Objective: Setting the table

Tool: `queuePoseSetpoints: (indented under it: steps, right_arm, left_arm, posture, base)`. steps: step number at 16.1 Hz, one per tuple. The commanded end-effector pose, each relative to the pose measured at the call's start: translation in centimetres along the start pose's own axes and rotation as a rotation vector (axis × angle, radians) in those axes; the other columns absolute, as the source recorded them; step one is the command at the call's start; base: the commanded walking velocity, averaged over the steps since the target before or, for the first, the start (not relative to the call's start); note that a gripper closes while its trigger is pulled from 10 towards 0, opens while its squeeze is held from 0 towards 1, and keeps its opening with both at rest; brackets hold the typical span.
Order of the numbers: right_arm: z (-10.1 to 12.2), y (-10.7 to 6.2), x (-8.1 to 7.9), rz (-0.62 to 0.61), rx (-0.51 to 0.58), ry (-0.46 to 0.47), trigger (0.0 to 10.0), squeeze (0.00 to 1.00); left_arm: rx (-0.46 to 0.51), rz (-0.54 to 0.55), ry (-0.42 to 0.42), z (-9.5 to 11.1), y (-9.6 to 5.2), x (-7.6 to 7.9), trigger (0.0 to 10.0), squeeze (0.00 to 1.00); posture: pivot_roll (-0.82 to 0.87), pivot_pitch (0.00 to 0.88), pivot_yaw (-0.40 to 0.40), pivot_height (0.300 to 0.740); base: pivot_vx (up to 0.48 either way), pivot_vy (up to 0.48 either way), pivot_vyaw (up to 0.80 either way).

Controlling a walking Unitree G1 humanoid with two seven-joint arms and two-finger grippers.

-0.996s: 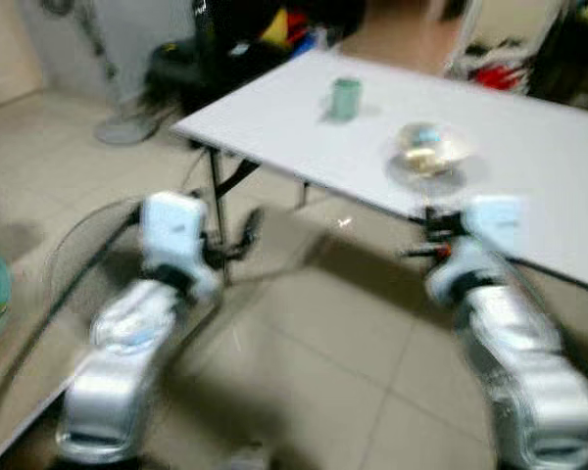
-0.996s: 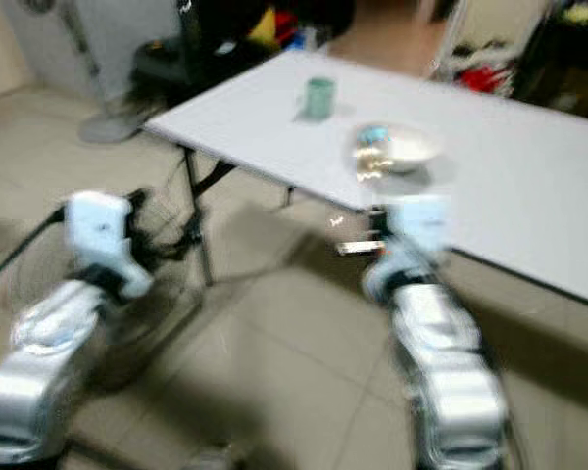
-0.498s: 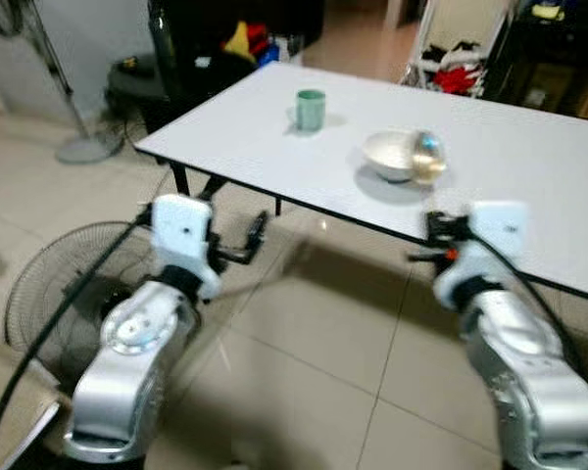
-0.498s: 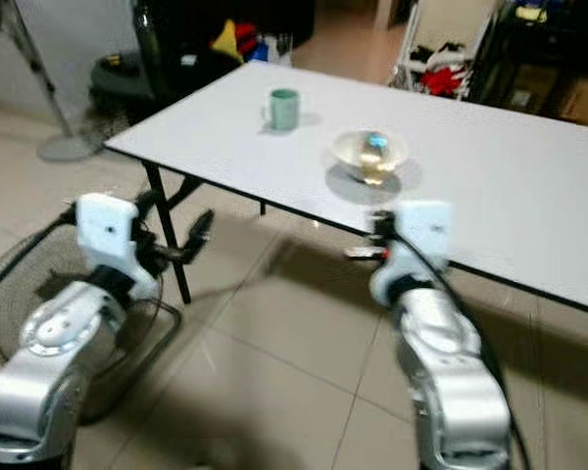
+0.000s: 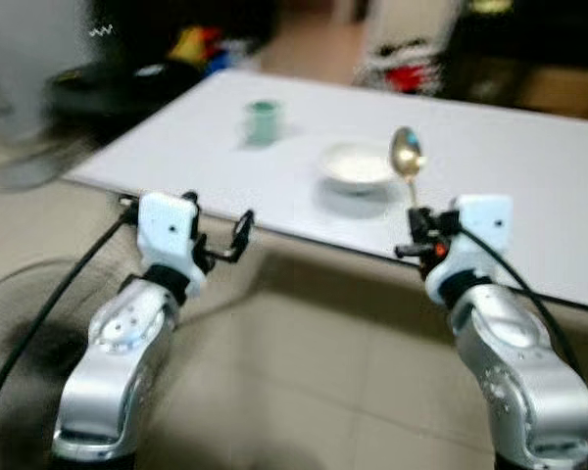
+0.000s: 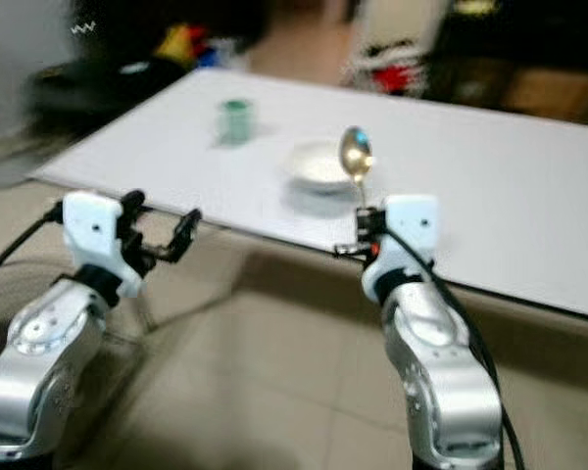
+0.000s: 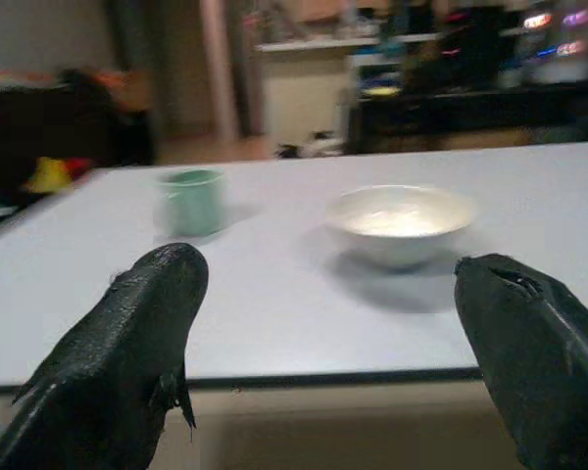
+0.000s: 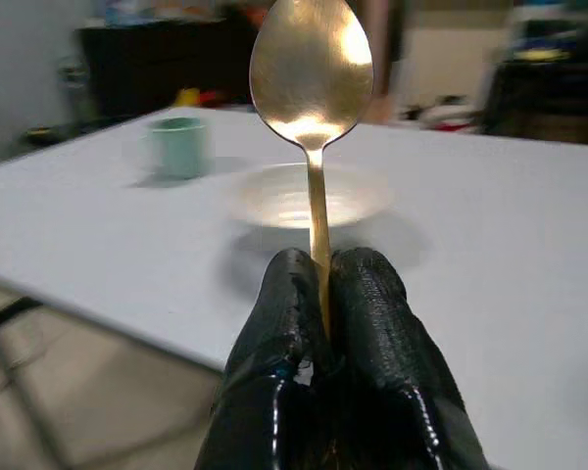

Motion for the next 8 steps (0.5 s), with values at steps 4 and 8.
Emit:
queuePoseSetpoints:
  steps: [4,8]
  right_arm:
    - [0.17,0.09,0.36,0.000,0.000,0.002,10.0,0.00]
    - [0.38,0.71,0.17,0.046,-0.005,-0.004,10.0,0.00]
  left_arm:
    - [-0.013,-0.029,0.004,-0.11,0.05,0.66,10.0,0.00]
    - [-0.025,-0.037,0.004,-0.43,0.00,0.88,10.0,0.00]
  posture:
    - [0.07,0.000,0.030,0.740]
    - [0.07,0.000,0.028,0.740]
  base:
    - [0.382,0.000,0.00]
    - [0.386,0.000,0.00]
Point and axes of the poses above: a point about 5 cm out from each wrist's last joint towards the gripper, its own y axis pointing out of the wrist towards the gripper, its own z axis along the axis of the wrist's last joint, x = y × z, the point moved 6 cm from there along y, pointing out of the wrist towards the gripper, and after that the axes turned 11 degrees about -y, right-handed, at the moved point
